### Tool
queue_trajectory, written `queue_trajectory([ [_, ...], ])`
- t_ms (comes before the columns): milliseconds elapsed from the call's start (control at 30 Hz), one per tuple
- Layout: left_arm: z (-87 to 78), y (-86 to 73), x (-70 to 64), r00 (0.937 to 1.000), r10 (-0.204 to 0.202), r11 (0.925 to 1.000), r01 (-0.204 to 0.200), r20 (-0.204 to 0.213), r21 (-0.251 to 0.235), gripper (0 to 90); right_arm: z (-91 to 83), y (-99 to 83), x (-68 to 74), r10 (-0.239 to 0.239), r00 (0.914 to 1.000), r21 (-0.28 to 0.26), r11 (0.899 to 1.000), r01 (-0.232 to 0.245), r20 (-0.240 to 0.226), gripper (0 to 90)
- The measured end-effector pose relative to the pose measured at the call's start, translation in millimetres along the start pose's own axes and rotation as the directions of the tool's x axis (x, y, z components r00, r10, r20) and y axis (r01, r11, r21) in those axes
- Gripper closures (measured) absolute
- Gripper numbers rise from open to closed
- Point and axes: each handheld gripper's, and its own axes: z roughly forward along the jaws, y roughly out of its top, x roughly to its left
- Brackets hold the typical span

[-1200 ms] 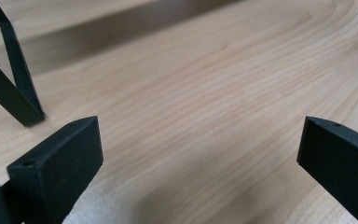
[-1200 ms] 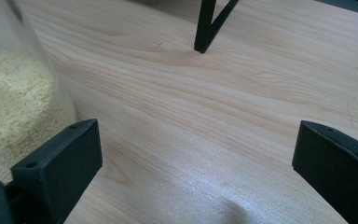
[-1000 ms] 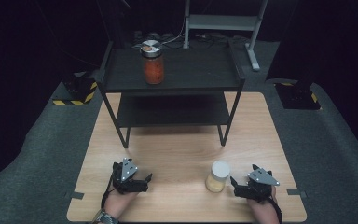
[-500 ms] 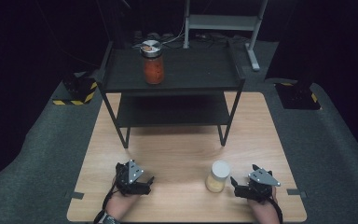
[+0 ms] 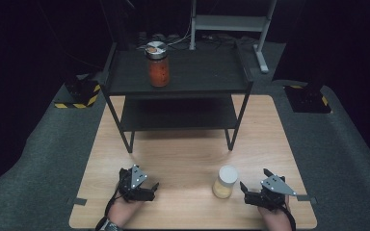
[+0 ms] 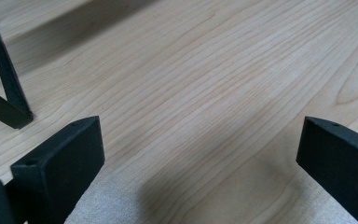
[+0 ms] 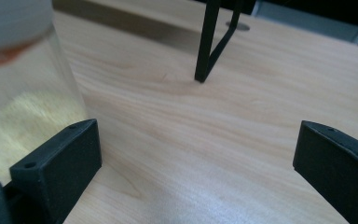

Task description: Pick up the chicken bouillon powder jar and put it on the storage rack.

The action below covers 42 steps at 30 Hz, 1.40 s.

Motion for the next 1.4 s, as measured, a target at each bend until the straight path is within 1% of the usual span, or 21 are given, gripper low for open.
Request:
queue_trajectory([
  [100,-0.7,-1.3,-0.8,1.0000,0.009,0.9999,-0.009,0.000,-0.007,1.2,-6.0,3.5,1.6,-0.001,1.0000,-0.020,1.000,0.001,0.001,0.2],
  [167,-1.0,-1.8,-0.3,0.9999,0.012,0.9999,-0.012,0.003,-0.010,1.1,-10.5,5.9,3.6,-0.013,0.9999,-0.038,0.999,0.013,0.003,0.0],
  [267,-0.9,-1.7,0.0,0.9999,0.012,0.9999,-0.012,0.005,-0.010,1.1,-17.9,8.5,6.3,-0.019,0.9998,-0.067,0.998,0.019,0.003,0.0],
  [333,-0.9,-1.7,0.2,0.9999,0.012,0.9999,-0.011,0.006,-0.010,1.1,-20.0,9.3,7.1,-0.019,0.9998,-0.075,0.997,0.019,0.002,0.0],
  [367,-0.9,-1.7,0.3,0.9999,0.011,0.9999,-0.011,0.006,-0.010,1.2,-23.8,10.3,8.2,-0.023,0.9997,-0.090,0.996,0.023,0.000,0.0],
  [433,-1.0,-1.9,0.5,0.9999,0.010,0.9999,-0.010,0.007,-0.011,1.1,-26.7,11.4,9.3,-0.026,0.9997,-0.101,0.995,0.026,-0.003,0.0],
  [567,-0.8,-1.7,0.2,0.9999,0.015,0.9998,-0.015,0.008,-0.010,1.2,-33.4,14.1,10.8,-0.024,0.9992,-0.137,0.990,0.020,-0.033,0.0],
  [733,-0.6,-1.2,0.1,0.9998,0.017,0.9998,-0.017,0.009,-0.007,1.1,-38.6,19.4,16.3,-0.038,0.9964,-0.170,0.985,0.025,-0.075,0.0],
  [933,-0.5,-0.7,-0.9,0.9996,0.026,0.9996,-0.026,0.009,-0.005,1.1,-37.3,22.9,24.2,-0.054,0.9930,-0.183,0.983,0.034,-0.105,0.0],
  [1067,-0.3,-0.7,-1.3,0.9994,0.032,0.9995,-0.032,0.010,-0.005,1.1,-34.2,22.4,26.9,-0.051,0.9914,-0.187,0.982,0.028,-0.120,0.0],
  [1233,-0.5,-1.3,1.3,0.9997,0.018,0.9998,-0.018,0.017,-0.008,1.1,-26.2,23.6,33.3,-0.073,0.9860,-0.181,0.982,0.045,-0.150,0.0],
  [1333,-0.7,-1.7,2.3,0.9998,0.013,0.9999,-0.013,0.018,-0.010,1.1,-22.9,23.4,34.6,-0.072,0.9848,-0.179,0.983,0.043,-0.158,0.0],
  [1400,-0.7,-1.7,2.5,0.9997,0.013,0.9999,-0.013,0.019,-0.010,1.1,-14.0,23.2,31.8,-0.048,0.9790,-0.163,0.986,0.016,-0.198,0.3],
])
